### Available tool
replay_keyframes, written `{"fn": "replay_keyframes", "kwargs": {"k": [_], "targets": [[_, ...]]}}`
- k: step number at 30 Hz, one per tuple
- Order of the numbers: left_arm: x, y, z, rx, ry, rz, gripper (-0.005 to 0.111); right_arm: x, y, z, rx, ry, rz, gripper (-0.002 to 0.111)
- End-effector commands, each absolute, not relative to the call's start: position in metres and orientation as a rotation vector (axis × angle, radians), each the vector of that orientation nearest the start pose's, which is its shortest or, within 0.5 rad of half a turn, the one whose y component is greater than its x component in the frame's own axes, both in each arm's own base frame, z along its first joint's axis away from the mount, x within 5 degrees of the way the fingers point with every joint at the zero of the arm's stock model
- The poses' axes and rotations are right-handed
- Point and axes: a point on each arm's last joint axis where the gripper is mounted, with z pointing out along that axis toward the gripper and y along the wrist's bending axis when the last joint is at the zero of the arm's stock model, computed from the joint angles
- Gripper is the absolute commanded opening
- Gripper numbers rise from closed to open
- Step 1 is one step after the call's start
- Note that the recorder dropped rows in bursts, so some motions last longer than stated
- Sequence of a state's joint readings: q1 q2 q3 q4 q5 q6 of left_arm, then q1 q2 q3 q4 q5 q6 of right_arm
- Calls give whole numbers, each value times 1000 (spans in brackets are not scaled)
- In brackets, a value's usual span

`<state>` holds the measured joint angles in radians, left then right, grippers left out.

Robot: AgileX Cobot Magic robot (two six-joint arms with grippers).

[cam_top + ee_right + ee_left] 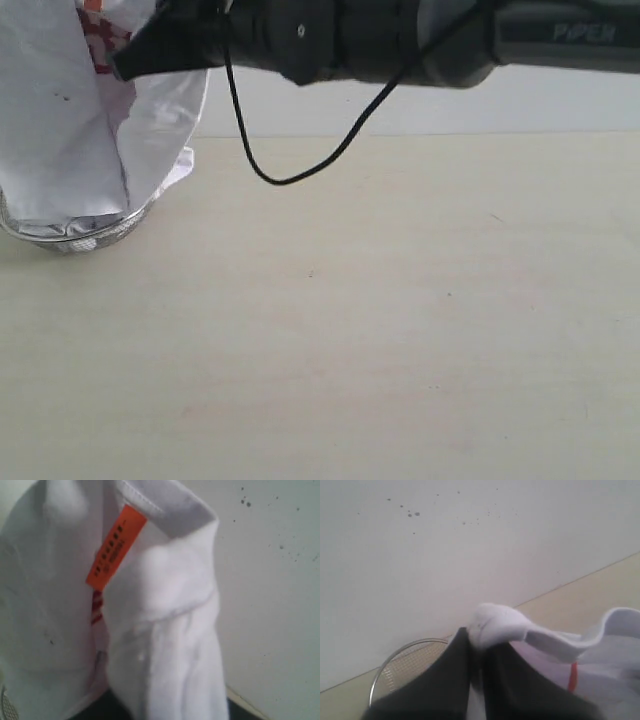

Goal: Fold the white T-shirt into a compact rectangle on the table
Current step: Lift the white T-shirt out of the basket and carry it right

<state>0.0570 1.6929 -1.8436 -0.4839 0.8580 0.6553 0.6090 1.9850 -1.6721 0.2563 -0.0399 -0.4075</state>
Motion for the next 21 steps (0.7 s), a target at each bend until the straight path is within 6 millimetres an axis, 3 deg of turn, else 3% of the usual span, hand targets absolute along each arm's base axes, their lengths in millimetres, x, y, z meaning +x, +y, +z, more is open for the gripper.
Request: {"fn": "replay_keyframes", "kwargs": {"k": [1,15,21], "targets": [[382,-8,441,458,2009,-142,4,388,262,347,-685,1662,320,0],[380,-11,439,464,2027,-192,4,361,239,364,-859,1852,174,0],[374,-12,449,486,1989,-171,4,348,218,402,-760,1784,57,0]]}}
